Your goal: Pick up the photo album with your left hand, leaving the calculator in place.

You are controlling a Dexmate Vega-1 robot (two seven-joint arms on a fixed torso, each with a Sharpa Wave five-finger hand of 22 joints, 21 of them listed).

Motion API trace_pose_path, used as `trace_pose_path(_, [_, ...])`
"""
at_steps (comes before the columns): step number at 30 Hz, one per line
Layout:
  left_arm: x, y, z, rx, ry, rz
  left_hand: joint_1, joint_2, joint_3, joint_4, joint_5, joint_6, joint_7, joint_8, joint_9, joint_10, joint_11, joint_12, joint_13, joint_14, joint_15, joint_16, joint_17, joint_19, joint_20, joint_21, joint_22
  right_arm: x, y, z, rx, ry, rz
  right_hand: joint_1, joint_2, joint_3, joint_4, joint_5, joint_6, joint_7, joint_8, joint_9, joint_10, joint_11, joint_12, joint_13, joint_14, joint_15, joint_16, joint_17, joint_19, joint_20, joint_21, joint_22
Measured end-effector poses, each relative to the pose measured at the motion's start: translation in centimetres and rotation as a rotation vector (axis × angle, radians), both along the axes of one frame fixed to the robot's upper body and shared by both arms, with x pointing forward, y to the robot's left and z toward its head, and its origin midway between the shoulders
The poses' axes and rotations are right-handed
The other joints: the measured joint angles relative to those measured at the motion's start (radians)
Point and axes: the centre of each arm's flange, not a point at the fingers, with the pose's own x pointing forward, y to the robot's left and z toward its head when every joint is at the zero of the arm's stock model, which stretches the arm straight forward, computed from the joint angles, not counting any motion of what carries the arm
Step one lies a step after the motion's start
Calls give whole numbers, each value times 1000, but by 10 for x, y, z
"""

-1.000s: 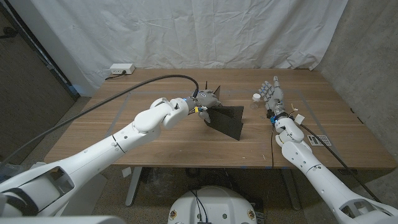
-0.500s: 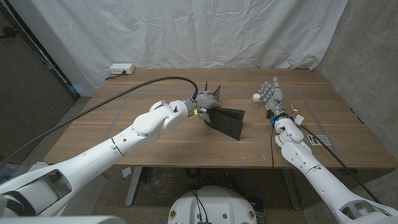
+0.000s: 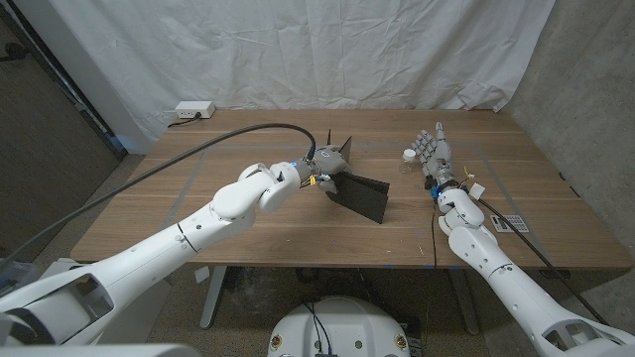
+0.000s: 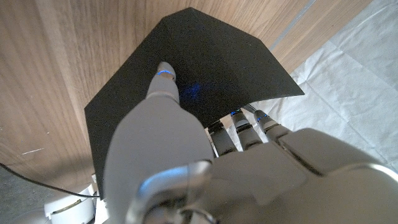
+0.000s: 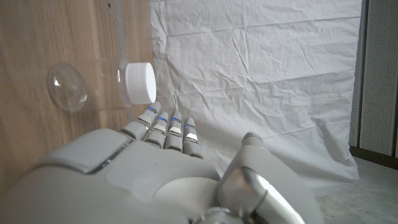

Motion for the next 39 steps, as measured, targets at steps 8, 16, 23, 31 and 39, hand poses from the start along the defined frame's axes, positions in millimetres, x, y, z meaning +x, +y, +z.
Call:
trace_pose_path(8, [-1, 0, 0, -5, -2, 0, 21, 13, 4, -4, -19, 93, 0, 18, -4, 85, 1, 0, 0, 37, 1, -4, 0, 13, -2, 0, 0, 0, 0, 1, -1, -2, 1, 0, 0, -3, -3, 0, 0, 0, 0, 0, 0, 0, 0, 0, 0, 0, 0, 0, 0, 0, -4, 0])
trace_pose_path(16, [-1, 0, 1, -9, -4, -2, 41, 22, 8, -8, -34, 162, -2, 37, -2, 155, -3, 0, 2, 66, 1, -4, 0, 27, -5, 0, 0, 2, 0, 2, -1, -1, 3, 0, 0, -3, -3, 0, 0, 0, 0, 0, 0, 0, 0, 0, 0, 0, 0, 0, 0, 0, -4, 0])
trace_pose_path(23, [0, 0, 3, -20, -9, -8, 54, 27, 8, -8, -41, 204, -2, 47, 3, 189, -3, 0, 5, 82, 0, -4, 3, 30, -9, 0, 0, 4, 0, 3, 0, 0, 5, 0, 0, -3, -3, 0, 0, 0, 0, 0, 0, 0, 0, 0, 0, 0, 0, 0, 0, 0, -4, 0])
trace_pose_path(31, [0, 0, 4, -29, -12, -13, 77, 25, 7, -15, -56, 280, -2, 78, 9, 265, -1, 0, 5, 105, -3, -4, 5, 38, -8, 0, 0, 5, 0, 3, 0, 0, 5, 0, 0, -3, -3, 0, 0, 0, 0, 0, 0, 0, 0, 0, 0, 0, 0, 0, 0, 0, -6, 0])
trace_pose_path(39, [-1, 0, 6, -38, -15, -14, 88, 27, 4, -18, -64, 353, -1, 116, 18, 340, -1, 0, 19, 155, -2, -4, 10, 54, -18, 0, 0, 4, -1, 3, 0, 0, 4, 0, 0, -3, -3, 0, 0, 0, 0, 0, 0, 0, 0, 0, 0, 0, 0, 0, 4, 4, -8, 0])
